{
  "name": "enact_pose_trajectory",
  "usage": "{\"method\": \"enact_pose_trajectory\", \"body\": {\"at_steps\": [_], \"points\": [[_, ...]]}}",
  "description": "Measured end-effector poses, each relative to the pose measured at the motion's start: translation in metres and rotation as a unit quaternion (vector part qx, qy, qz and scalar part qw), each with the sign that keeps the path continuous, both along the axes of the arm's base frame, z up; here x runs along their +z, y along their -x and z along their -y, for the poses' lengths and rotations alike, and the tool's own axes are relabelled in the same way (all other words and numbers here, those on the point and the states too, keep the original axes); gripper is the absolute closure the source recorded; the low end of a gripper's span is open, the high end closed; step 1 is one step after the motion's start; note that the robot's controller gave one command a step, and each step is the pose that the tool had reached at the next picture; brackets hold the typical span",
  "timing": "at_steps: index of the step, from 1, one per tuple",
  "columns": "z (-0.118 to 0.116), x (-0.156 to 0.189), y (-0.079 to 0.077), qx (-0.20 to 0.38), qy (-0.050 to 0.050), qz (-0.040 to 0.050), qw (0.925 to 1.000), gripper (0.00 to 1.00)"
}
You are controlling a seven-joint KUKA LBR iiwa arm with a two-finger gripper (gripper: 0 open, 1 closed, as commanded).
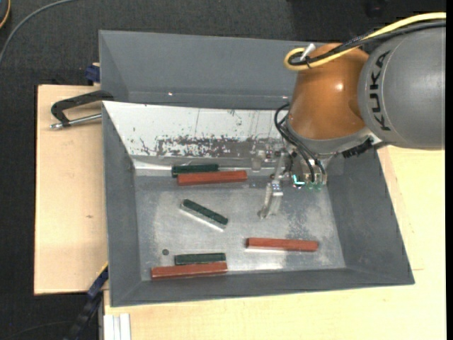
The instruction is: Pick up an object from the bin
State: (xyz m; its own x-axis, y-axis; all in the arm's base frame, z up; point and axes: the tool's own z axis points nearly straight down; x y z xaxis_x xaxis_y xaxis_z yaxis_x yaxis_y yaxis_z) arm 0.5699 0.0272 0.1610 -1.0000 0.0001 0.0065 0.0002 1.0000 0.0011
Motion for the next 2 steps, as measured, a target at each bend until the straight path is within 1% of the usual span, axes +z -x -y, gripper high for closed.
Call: {"method": "enact_pose_trajectory", "body": {"at_steps": [1, 2], "points": [[-0.005, -0.081, 0.054, -0.029, 0.000, -0.0019, 0.9996, 0.00], [0.014, -0.091, 0.073, -0.053, 0.000, 0.0013, 0.9986, 0.00]]}}
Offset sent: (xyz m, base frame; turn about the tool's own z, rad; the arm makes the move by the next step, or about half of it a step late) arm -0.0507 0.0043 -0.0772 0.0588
